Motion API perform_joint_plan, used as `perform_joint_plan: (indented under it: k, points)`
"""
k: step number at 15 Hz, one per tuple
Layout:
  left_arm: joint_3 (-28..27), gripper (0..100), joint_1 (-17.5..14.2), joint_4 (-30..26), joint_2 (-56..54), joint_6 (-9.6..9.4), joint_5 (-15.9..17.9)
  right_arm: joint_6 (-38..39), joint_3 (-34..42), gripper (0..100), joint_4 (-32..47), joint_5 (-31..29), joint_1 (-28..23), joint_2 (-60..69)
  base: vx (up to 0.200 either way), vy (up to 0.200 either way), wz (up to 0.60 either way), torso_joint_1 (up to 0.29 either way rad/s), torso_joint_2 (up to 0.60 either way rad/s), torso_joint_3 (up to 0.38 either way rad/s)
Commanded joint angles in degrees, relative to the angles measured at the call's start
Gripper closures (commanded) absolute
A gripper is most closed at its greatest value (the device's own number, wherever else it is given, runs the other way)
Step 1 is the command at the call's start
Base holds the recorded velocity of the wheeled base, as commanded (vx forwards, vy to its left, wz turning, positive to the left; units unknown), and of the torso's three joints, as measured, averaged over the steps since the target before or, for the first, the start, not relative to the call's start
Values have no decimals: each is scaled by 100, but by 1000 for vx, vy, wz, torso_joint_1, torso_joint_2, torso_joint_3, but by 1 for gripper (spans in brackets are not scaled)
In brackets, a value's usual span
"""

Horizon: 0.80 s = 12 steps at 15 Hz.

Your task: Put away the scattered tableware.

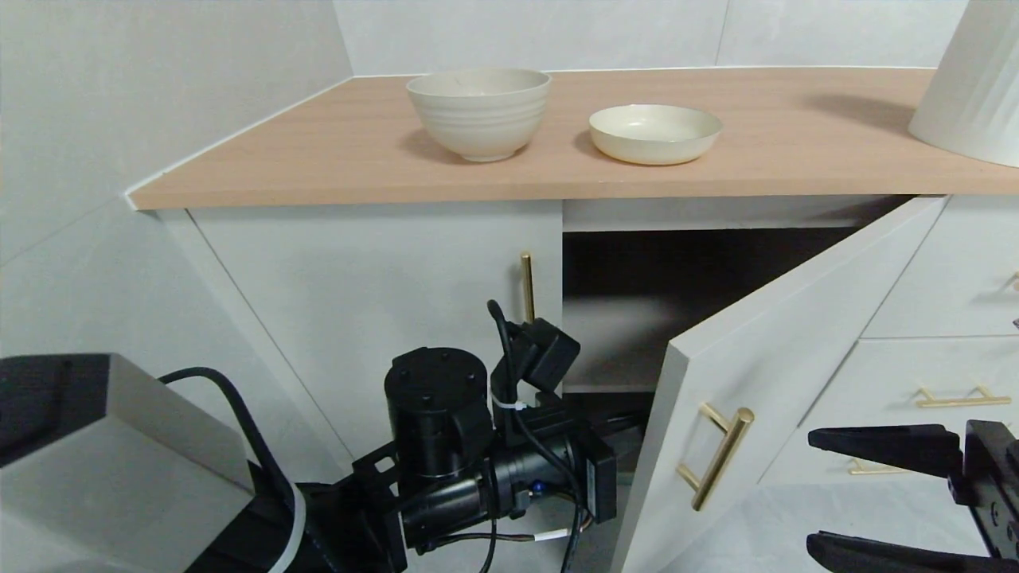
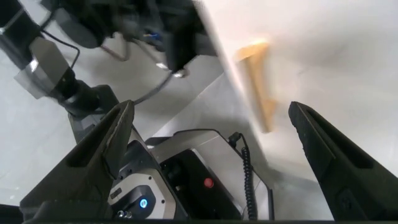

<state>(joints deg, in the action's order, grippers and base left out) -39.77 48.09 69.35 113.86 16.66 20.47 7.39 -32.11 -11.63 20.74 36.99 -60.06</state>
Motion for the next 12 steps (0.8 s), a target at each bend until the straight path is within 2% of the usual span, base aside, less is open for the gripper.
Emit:
perform_joint_plan:
  k: [1, 9, 12]
  points:
    - [-330, 100, 7, -185, 180, 3, 63, 0, 3, 0, 3, 1, 2, -5, 0, 0, 0, 0, 0, 0]
    - [-778, 100, 7, -431, 400, 21, 71, 0, -6, 0, 12, 1, 2, 47, 0, 0, 0, 0, 0, 0]
    - [-1033, 100, 16, -677, 426, 21, 71, 0, -6, 0, 3, 1, 2, 65, -200, 0, 0, 4, 4, 1]
